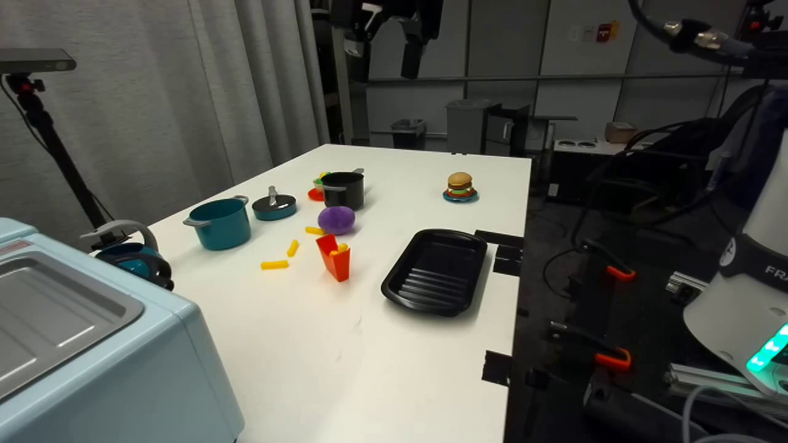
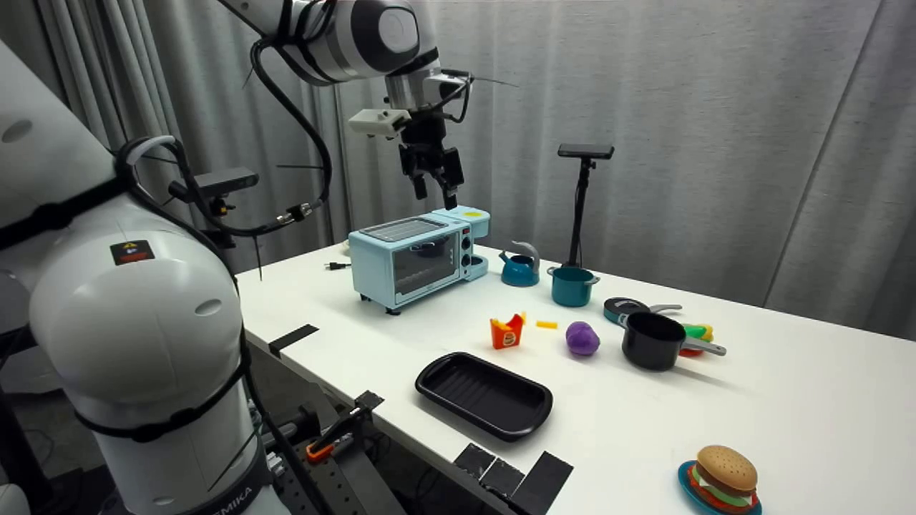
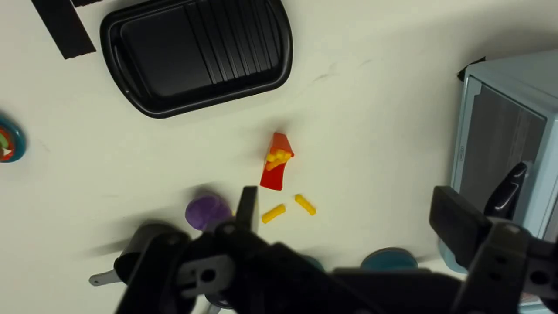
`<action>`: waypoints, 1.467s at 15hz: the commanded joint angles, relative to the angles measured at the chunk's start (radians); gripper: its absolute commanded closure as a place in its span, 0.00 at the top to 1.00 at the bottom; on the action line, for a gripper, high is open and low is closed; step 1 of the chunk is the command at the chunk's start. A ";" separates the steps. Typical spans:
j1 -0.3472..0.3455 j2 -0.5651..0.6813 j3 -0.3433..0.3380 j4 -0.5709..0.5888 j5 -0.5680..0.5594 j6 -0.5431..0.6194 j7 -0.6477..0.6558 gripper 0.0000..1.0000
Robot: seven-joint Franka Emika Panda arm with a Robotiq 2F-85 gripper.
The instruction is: Pick up a fry plush toy from the table and put it in the red box
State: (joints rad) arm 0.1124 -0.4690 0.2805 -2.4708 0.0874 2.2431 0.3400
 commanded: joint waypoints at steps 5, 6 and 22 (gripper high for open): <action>0.012 0.001 -0.011 0.002 -0.007 -0.002 0.005 1.00; 0.012 0.001 -0.011 0.002 -0.007 -0.002 0.005 1.00; -0.010 0.107 -0.022 0.068 -0.036 -0.005 -0.006 1.00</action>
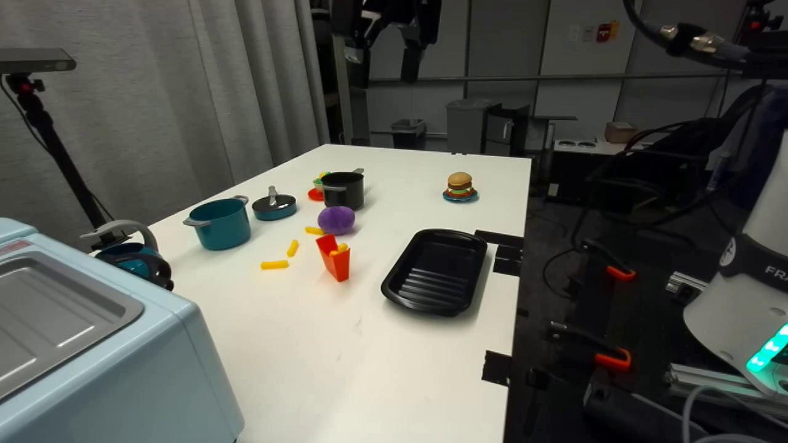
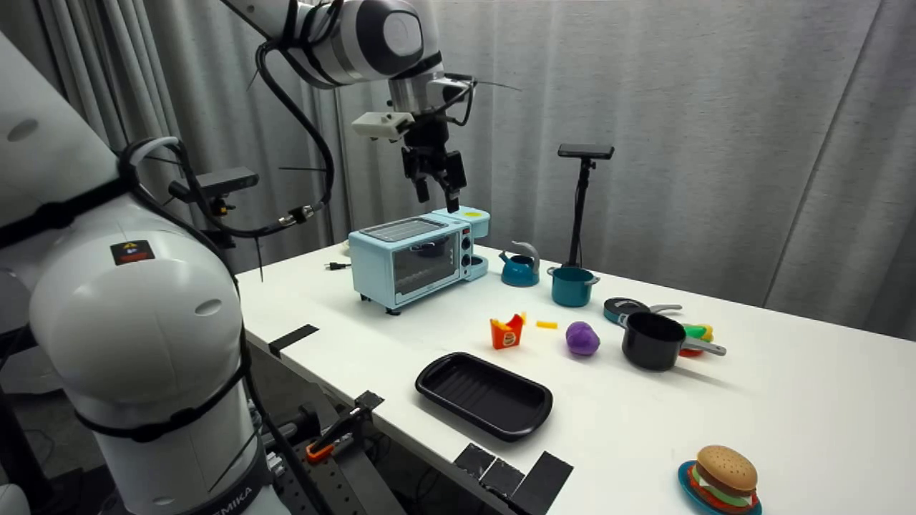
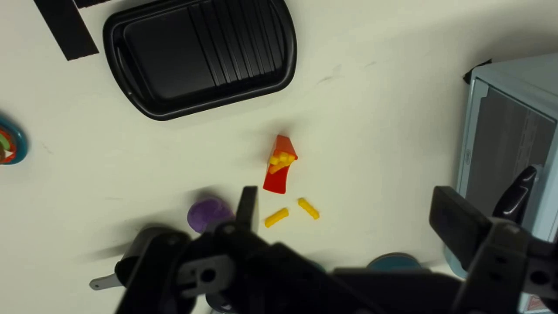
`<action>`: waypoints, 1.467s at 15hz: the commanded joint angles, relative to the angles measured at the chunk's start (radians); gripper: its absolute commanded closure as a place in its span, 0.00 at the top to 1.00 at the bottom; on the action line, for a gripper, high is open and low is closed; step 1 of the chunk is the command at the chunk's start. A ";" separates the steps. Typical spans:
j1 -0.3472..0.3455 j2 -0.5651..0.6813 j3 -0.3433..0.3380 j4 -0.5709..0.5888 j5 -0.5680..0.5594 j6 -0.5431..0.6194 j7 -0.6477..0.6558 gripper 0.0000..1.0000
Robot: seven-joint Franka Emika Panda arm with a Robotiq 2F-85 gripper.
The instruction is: Pick up a fry plush toy from the table and put it in the red box
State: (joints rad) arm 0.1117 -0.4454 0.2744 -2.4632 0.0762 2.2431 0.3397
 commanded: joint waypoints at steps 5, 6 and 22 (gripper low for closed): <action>-0.022 0.263 -0.039 0.188 -0.065 -0.015 -0.011 1.00; -0.020 0.300 -0.045 0.216 -0.073 -0.016 -0.010 1.00; 0.032 0.753 -0.158 0.509 -0.198 0.155 -0.003 1.00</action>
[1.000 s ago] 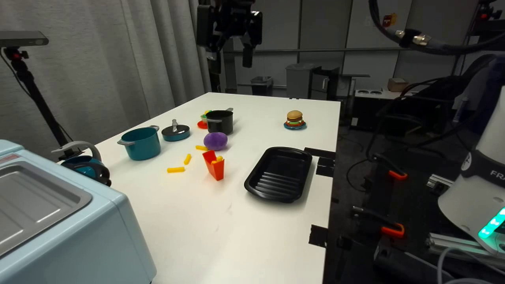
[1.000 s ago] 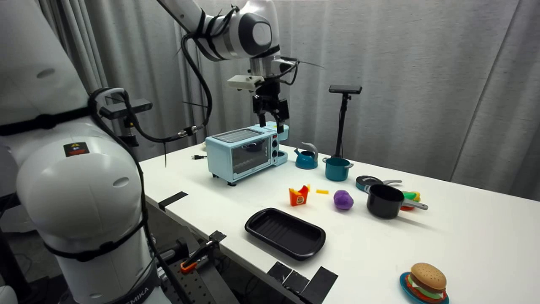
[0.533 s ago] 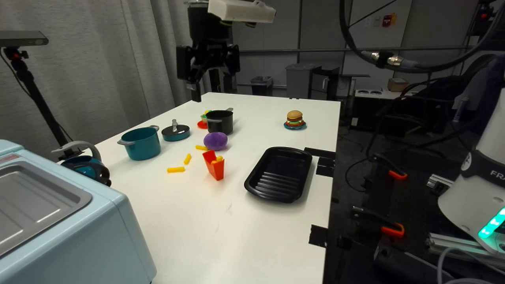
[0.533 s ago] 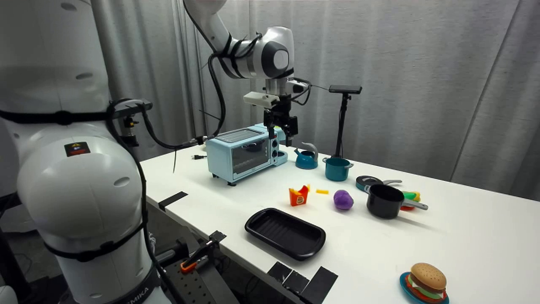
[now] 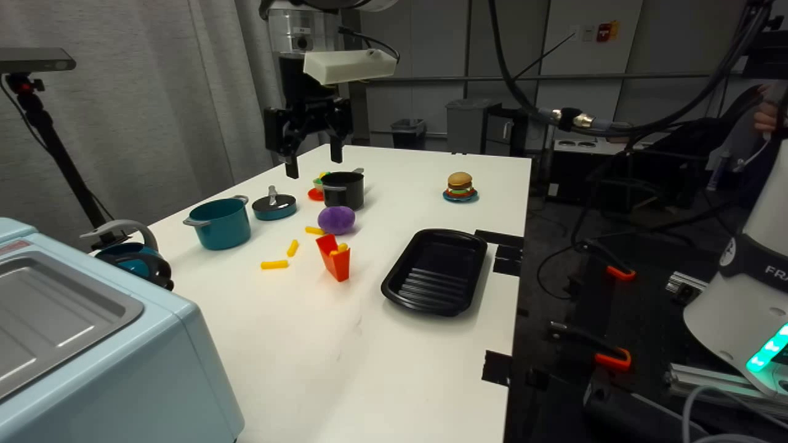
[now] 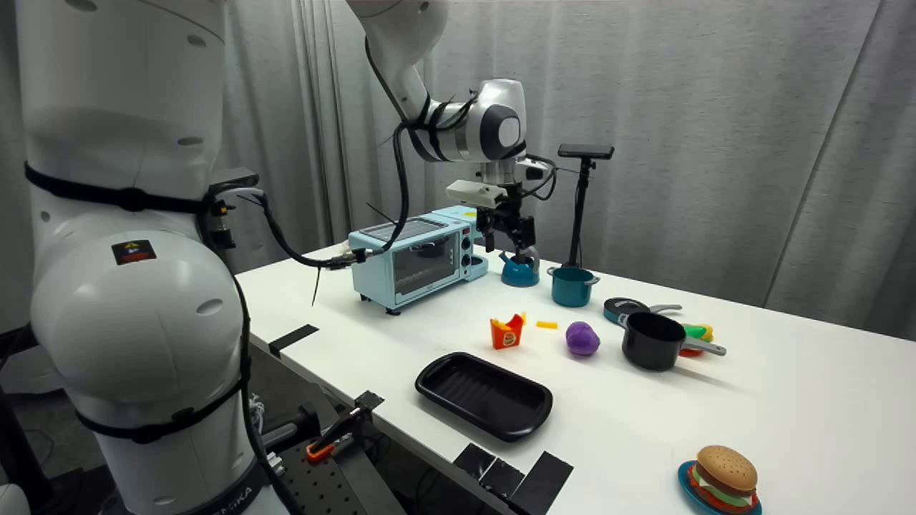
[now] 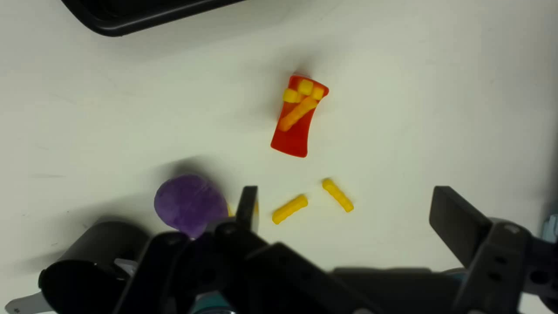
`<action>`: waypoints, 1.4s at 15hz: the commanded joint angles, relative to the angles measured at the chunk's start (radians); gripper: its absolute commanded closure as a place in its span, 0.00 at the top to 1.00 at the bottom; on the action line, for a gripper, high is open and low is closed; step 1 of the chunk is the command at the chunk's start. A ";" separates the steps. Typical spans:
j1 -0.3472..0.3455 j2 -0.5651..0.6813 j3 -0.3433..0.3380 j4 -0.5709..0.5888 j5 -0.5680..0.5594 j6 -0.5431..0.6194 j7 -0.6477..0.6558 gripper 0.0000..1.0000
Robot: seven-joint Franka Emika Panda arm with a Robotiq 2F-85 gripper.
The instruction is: Pick up a fry plush toy from the table and put it in the red box
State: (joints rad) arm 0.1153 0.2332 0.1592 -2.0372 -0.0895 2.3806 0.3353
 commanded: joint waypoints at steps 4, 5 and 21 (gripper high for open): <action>0.041 0.141 -0.078 0.162 -0.045 0.032 0.001 1.00; 0.041 0.151 -0.081 0.177 -0.036 0.031 -0.008 1.00; 0.069 0.218 -0.106 0.215 -0.015 0.010 0.077 1.00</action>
State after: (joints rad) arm 0.1491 0.3936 0.0852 -1.8800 -0.1132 2.4068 0.3607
